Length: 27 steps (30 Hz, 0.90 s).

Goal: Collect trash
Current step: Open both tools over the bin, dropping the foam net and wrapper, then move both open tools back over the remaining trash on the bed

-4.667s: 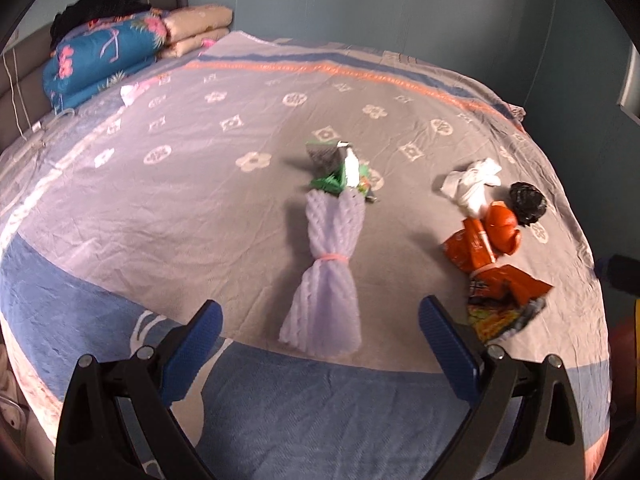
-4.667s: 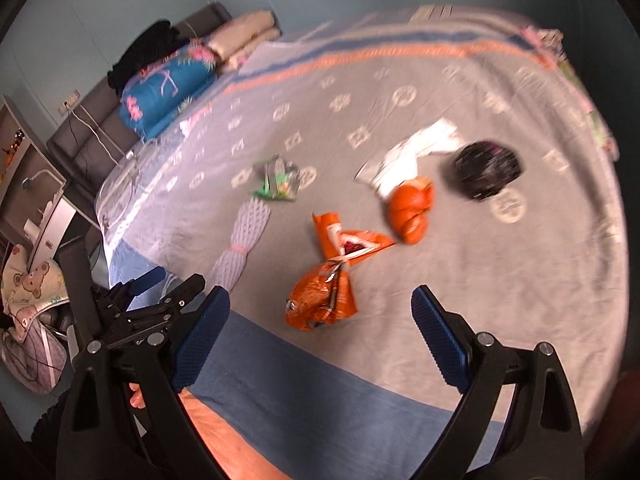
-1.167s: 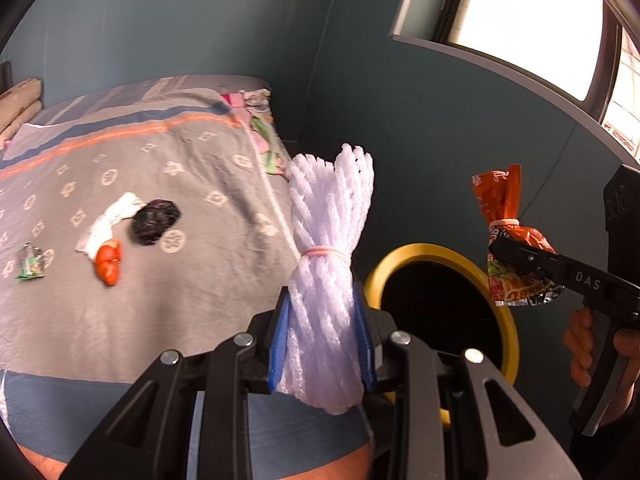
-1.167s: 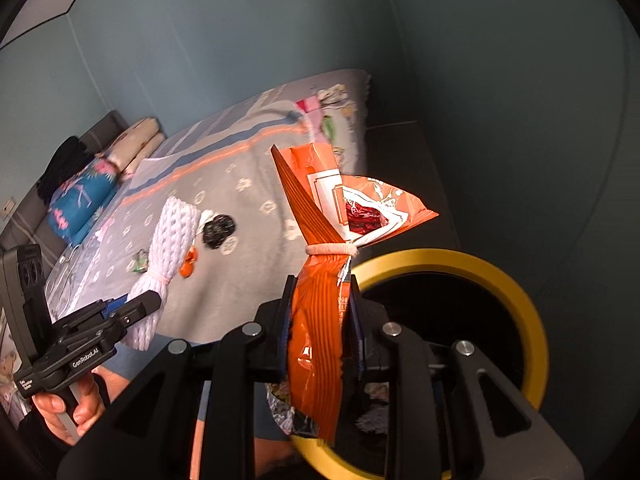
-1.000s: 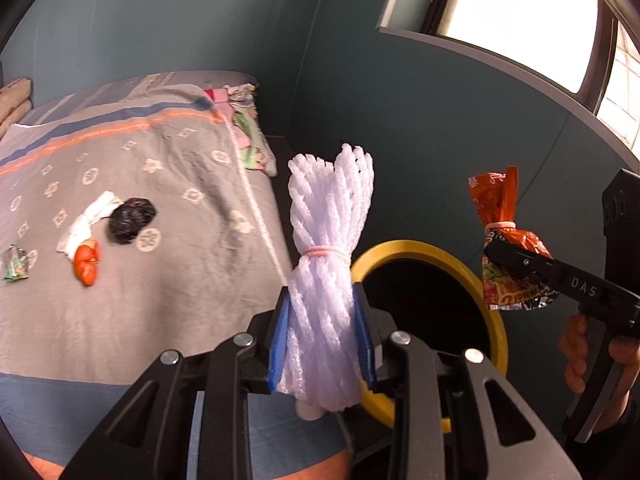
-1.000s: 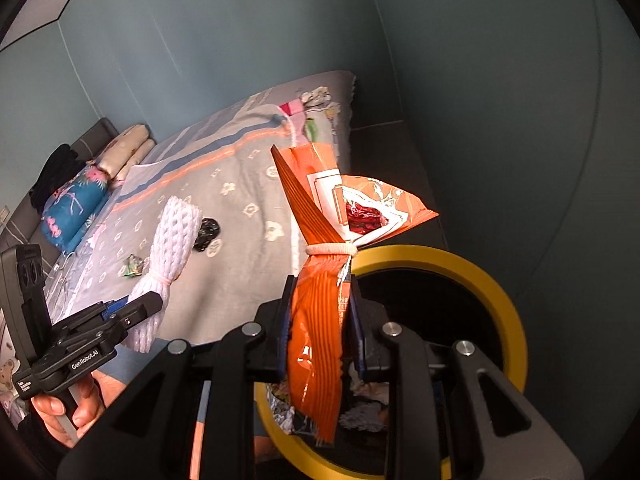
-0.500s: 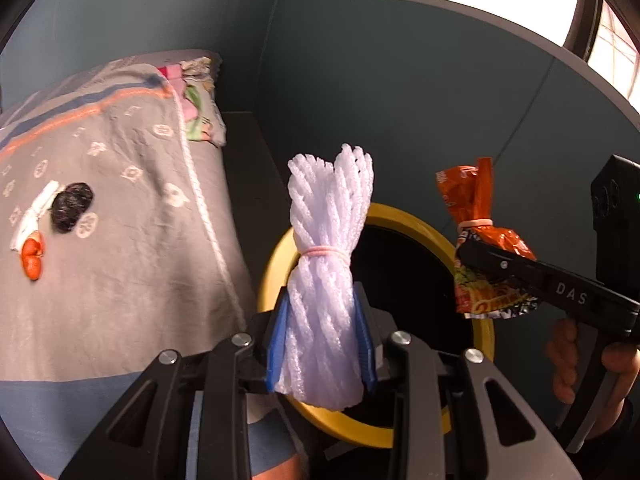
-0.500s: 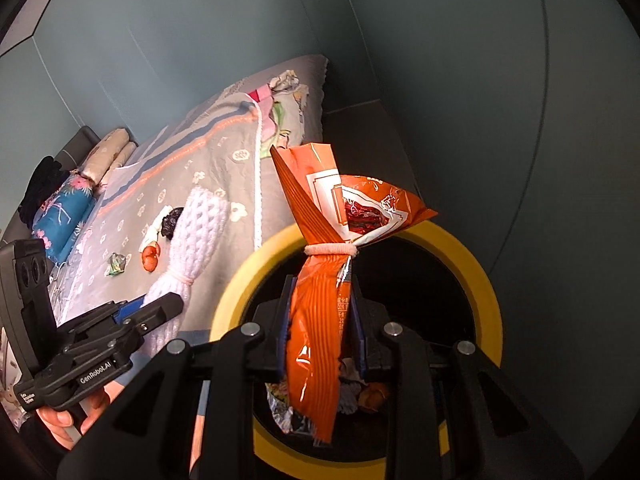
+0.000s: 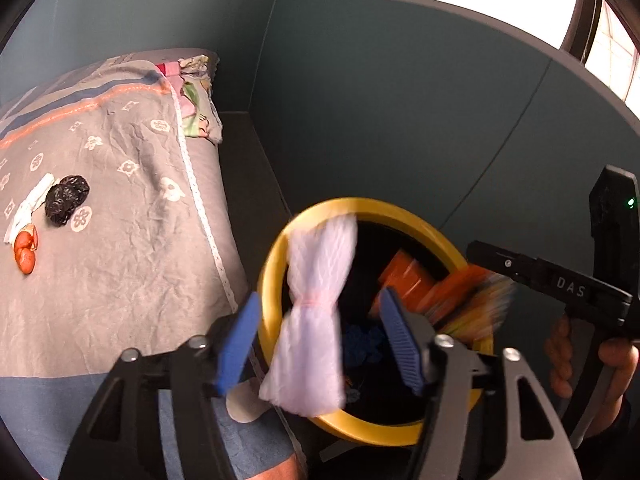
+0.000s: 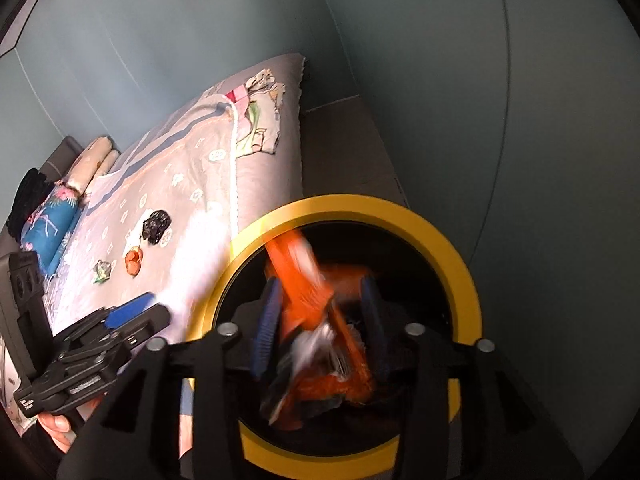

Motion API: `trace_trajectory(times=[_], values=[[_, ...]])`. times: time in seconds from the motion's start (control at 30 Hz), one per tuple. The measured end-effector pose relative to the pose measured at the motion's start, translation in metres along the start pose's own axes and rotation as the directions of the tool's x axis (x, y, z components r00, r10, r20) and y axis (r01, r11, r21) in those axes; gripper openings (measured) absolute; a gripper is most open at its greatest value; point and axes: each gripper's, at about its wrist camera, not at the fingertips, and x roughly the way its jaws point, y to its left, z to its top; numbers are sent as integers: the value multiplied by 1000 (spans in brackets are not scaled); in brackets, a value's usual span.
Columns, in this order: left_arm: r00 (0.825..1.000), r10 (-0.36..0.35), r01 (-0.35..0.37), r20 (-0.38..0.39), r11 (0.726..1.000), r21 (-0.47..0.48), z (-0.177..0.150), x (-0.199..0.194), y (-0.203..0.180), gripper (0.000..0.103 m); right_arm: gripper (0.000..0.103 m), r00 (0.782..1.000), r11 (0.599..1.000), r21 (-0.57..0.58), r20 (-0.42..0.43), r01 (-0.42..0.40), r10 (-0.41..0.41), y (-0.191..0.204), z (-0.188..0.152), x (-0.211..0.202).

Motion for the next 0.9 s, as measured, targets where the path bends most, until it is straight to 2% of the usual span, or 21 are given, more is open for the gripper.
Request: trace_trajectory(times=[0.13, 0.27, 0.43, 0.5, 0.73, 0.9], values=[[999, 13, -12, 41, 1000, -17, 2, -15, 12, 75, 54, 1000, 1000, 23, 11, 8, -9, 1, 4, -1], [995, 57, -54, 87, 998, -36, 7, -31, 33, 82, 57, 1000, 1000, 16, 27, 14, -14, 10, 9, -2], [984, 130, -119, 123, 988, -97, 11, -52, 76, 85, 67, 999, 1000, -21, 50, 2, -1, 42, 19, 3], [978, 160, -146, 133, 983, -115, 13, -60, 91, 86, 67, 999, 999, -42, 51, -4, 7, 60, 23, 8], [945, 283, -252, 165, 950, -185, 14, -98, 157, 89, 72, 997, 991, -113, 28, -66, 69, 123, 31, 34], [915, 365, -316, 171, 913, -256, 10, -127, 206, 91, 73, 993, 979, -167, -1, -118, 119, 176, 35, 56]])
